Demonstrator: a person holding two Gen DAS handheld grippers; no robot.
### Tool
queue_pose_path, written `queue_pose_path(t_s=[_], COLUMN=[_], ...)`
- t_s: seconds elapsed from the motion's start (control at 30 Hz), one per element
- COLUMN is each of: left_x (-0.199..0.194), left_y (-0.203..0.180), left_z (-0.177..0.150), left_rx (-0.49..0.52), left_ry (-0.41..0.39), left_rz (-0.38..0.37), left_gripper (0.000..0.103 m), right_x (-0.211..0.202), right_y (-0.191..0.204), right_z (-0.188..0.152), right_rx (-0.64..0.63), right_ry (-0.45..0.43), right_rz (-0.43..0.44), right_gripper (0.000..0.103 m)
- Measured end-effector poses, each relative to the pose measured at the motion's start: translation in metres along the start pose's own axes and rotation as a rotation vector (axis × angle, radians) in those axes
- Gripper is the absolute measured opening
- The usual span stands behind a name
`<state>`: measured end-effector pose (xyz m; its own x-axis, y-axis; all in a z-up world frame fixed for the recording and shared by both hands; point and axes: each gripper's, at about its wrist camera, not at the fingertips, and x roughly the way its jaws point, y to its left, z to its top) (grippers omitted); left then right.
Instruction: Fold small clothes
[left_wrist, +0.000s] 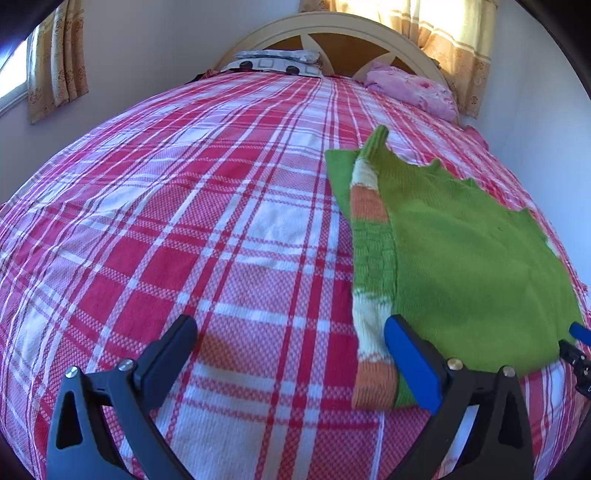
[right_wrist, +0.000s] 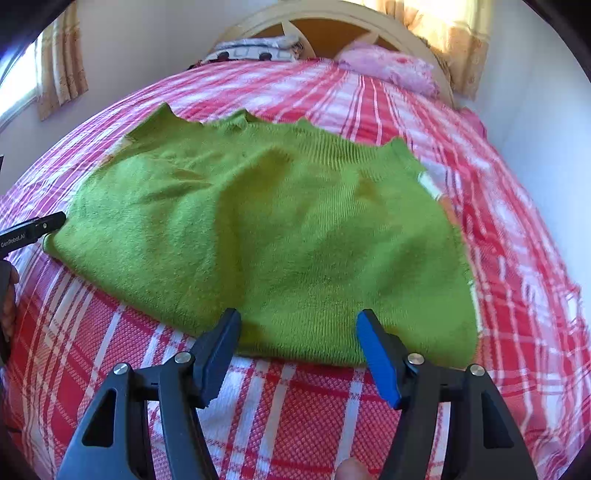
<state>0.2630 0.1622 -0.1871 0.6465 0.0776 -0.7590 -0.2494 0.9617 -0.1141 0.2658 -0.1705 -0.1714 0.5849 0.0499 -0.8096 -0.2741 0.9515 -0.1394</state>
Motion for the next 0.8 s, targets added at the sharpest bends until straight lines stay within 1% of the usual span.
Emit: queue_pose_path(t_s=[0.1,0.2,0.3,0.43,0.57,0.7,0.8], left_x=[-0.004,-0.008,-0.011,-0.013,-0.016,-0.012,-0.010], left_y=[0.001,-0.001,-0.001,0.002,0.009,0.017,0.022], left_z=[-0.002,-0.002,-0.002,0.004,0.012,0.020,0.027], left_rx=[0.018,0.043,0.069,0.096,0.102,0.116,0.120], left_ry=[0.008,0.010,0.008,0.002,-0.012,-0.019,-0.022], left_rz=[-0.032,-0.048,-0.040,-0.025,-0.007,0.021,0.017], left_gripper=[0.103,0.103,0.103,0.103,0.103,0.103,0.103], right_x=[-0.011,-0.023,-0.027,-0.024,-0.026,-0.028,-0.031], right_y=[0.015,0.033,0.055,0.076,0.103,0.129,0.145], right_z=[0.001,0.004,0.011,0.018,0.025,0.029,0.030], right_rx=[-0.065,-0.132,-0.189,-0.233,-0.303,-0.353,-0.385], right_ry=[-0.037,-0.085,-0.123,-0.133,-0.166,-0.200,-0.229], right_rz=[-0.007,-0.004,0.018,0.039,0.048,0.076,0.089], right_gripper=[0.066,0.066,0.066,0.066,0.066,0.066,0.066])
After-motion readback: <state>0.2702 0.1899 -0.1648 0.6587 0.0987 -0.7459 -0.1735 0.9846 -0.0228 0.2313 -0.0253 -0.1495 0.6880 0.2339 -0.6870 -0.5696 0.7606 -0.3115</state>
